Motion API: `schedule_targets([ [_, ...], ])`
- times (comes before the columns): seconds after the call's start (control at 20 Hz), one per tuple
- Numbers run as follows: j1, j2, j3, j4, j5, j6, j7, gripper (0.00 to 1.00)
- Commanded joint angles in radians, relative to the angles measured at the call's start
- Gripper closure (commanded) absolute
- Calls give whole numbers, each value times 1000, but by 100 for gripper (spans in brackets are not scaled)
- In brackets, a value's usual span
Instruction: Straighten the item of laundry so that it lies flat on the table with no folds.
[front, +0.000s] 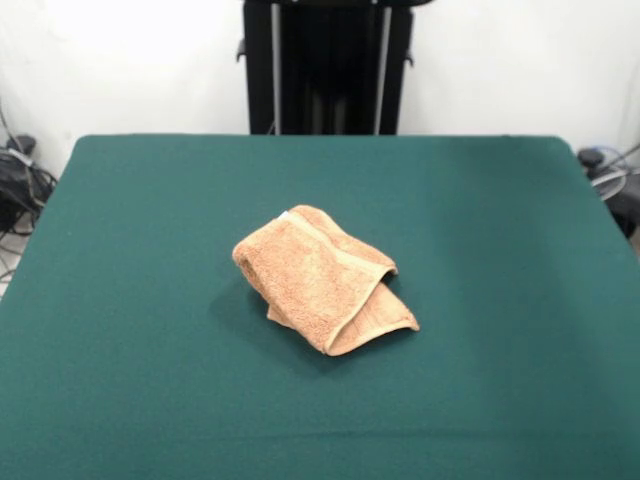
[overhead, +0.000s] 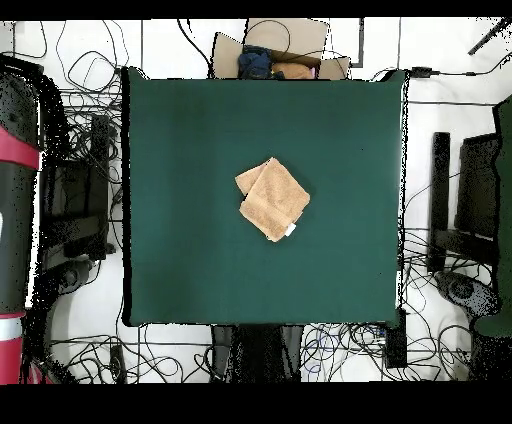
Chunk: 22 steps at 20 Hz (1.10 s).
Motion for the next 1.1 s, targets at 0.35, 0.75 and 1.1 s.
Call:
schedule_targets([
  [0.35,-67,-141,423,267,-255,-214,-371,0],
  [0.75,-163,-215,606,345,-380,-287,-544,0],
  [1.1,-229,-264,727,408,-461,-344,-633,0],
])
